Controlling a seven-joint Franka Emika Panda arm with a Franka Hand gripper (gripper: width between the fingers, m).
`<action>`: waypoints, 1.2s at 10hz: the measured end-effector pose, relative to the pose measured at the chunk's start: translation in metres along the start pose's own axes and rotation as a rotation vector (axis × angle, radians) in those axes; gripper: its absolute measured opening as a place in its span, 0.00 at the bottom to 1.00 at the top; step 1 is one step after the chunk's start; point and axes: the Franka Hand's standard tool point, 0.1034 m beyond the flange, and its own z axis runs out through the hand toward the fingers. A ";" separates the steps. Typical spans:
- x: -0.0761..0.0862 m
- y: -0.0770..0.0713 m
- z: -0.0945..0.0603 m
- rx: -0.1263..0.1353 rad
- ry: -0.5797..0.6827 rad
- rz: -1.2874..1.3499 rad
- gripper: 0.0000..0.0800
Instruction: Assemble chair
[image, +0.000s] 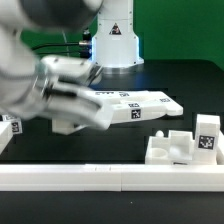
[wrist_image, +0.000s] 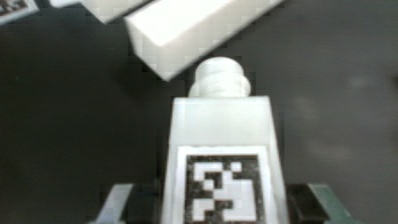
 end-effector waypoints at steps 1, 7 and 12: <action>-0.014 -0.013 -0.014 0.004 0.059 -0.014 0.35; 0.006 -0.030 -0.024 0.022 0.594 -0.071 0.36; -0.005 -0.091 -0.023 0.021 1.021 -0.120 0.36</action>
Offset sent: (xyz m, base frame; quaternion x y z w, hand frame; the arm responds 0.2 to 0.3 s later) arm 0.0000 0.0000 0.0000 0.0000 0.1938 0.0000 0.9810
